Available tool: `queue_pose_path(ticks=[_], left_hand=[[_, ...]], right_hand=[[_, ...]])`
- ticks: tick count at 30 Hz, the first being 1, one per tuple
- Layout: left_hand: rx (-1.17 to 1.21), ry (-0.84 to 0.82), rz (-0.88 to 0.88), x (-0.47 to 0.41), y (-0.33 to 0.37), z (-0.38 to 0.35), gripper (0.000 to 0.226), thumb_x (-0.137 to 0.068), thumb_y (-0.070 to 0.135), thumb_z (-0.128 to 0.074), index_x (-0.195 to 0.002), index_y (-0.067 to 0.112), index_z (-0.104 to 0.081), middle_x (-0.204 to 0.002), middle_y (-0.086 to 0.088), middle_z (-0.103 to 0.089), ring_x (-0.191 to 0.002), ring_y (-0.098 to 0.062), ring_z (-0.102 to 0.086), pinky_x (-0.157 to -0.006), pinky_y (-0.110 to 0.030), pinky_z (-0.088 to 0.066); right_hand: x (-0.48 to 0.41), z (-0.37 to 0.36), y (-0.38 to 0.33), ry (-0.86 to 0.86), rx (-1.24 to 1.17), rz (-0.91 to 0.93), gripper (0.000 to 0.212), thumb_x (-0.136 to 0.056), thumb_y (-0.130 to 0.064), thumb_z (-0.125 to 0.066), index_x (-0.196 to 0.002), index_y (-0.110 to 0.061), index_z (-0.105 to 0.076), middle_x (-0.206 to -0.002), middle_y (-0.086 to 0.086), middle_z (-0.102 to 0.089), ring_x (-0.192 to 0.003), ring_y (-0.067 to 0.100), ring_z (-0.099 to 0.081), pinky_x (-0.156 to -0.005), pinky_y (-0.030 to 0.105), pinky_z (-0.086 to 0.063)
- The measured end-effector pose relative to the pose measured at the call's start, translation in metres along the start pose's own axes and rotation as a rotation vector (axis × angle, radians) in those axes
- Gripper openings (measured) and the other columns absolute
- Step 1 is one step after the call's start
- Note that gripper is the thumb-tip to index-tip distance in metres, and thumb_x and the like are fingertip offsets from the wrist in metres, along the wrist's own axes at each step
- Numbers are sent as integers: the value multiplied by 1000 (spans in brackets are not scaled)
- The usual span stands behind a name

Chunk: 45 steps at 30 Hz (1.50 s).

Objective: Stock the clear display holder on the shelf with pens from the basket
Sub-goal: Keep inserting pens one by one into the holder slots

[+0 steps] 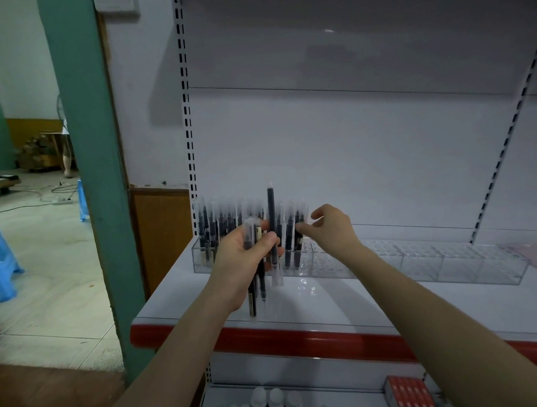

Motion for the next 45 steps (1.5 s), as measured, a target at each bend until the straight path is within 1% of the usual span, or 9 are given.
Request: queue_pose_path(ticks=[3, 5, 9, 16, 20, 24, 27, 33, 45], left_hand=[[9, -10, -21, -1, 4, -3, 18, -91, 3, -54, -93, 20, -60, -82, -6, -66, -67, -10, -69, -61, -20, -55], [14, -22, -25, -1, 6, -9, 17, -91, 2, -54, -92, 18, -60, -81, -6, -66, -66, -10, -69, -64, -20, -56], [18, -70, -25, 4, 7, -28, 15, -90, 0, -53, -91, 12, -62, -78, -2, -68, -67, -11, -68, -68, -24, -57], [-19, -155, 89, 20, 3, -42, 11, -94, 6, -50, -96, 13, -58, -80, -4, -68, -67, -12, -69, -57, -25, -55], [3, -142, 92, 19, 11, -43, 9, -94, 4, -49, -94, 8, -57, -74, -8, -64, -57, -9, -65, -50, -21, -50], [-24, -130, 100, 10, 15, -42, 9, -95, 11, -50, -92, 7, -58, -75, -8, -63, -57, -7, -63, -50, -21, -50], [-61, -144, 95, 6, 17, -49, 10, -95, 12, -51, -95, 6, -59, -76, -8, -64, -57, -7, -63, -50, -22, -50], [-71, -100, 108, -5, 18, -44, 14, -96, 18, -49, -90, 11, -59, -78, -8, -67, -55, -8, -64, -50, -21, -49], [-40, 57, 85, -25, 8, -16, 9, -95, 11, -49, -93, 18, -55, -83, -3, -51, -66, -13, -55, -61, -30, -57]], right_hand=[[19, 36, -17, 153, -317, 63, 18, -89, -27, -60, -90, -10, -59, -81, 4, -68, -80, 18, -66, -73, 30, -52], [34, 37, -31, 60, -512, 71, 17, -89, -27, -60, -83, -11, -60, -76, 3, -69, -71, 13, -67, -70, 30, -55], [50, 26, -49, -102, -586, 54, 14, -84, -22, -67, -92, -13, -60, -78, 3, -67, -68, 11, -65, -64, 22, -53], [36, 45, -25, 49, -816, -48, 10, -84, -7, -66, -90, -2, -61, -72, 10, -64, -52, 6, -60, -54, 15, -52], [37, 53, -10, 151, -481, 23, 27, -92, -16, -56, -110, 4, -59, -78, 9, -66, -64, 12, -62, -64, 24, -55], [57, 54, -33, 232, 34, 457, 35, -93, -17, -54, -126, -9, -54, -107, 9, -62, -84, 10, -56, -76, 25, -49], [69, 38, -51, 213, 232, 740, 39, -86, -31, -51, -115, -8, -64, -104, 13, -61, -82, 21, -63, -63, 33, -56], [59, 37, -67, 284, 351, 894, 33, -87, -26, -47, -94, -3, -69, -87, 15, -65, -73, 31, -64, -55, 33, -53], [-23, 27, -13, 88, -28, 243, 28, -96, -16, -49, -120, -3, -49, -90, 21, -67, -85, 33, -64, -82, 43, -52]])
Point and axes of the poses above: each hand's wrist, its own x-axis away from the middle knuckle, its own z-axis out of the back of the hand, y = z × x, the point moved 10 cm from there along -x, towards the middle knuckle
